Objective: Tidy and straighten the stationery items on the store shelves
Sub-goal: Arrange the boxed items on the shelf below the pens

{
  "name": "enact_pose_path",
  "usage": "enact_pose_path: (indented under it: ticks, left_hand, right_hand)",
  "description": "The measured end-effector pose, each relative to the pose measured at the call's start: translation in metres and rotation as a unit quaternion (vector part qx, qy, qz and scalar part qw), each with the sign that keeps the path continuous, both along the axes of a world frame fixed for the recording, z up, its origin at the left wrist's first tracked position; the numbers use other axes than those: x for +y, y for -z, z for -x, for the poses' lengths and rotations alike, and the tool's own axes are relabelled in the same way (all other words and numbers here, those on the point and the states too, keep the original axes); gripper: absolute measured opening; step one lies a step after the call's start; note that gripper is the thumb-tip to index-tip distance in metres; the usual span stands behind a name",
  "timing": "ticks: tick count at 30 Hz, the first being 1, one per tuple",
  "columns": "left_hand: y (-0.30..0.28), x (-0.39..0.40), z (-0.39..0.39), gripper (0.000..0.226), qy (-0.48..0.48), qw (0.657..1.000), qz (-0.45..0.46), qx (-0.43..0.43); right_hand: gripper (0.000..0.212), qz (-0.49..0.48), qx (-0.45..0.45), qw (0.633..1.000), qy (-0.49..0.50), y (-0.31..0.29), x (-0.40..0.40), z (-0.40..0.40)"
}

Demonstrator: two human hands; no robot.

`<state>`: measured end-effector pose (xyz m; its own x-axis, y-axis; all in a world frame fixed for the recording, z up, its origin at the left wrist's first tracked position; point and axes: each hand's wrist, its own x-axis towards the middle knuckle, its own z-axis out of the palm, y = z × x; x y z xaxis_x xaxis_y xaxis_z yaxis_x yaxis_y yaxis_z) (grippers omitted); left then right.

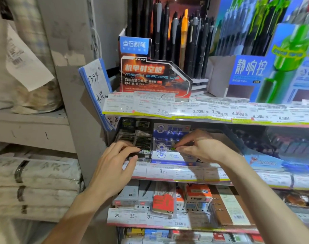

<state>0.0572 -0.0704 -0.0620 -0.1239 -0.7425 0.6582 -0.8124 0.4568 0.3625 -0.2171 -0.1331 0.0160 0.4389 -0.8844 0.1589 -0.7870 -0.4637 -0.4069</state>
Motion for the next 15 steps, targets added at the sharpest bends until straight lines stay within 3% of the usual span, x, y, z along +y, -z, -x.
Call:
enact_pose_path:
  ticks: [10,15]
  left_hand:
    - [0.0,-0.002,0.003,0.033,-0.01,1.0,-0.017,-0.012]
    - [-0.002,-0.002,0.0,0.028,0.002,1.0,-0.027,-0.015]
  right_hand:
    - [0.019,0.06,0.008,0.998,-0.006,0.013,0.007,0.001]
    - [0.017,0.113,-0.044,0.993,0.002,0.006,0.01,-0.003]
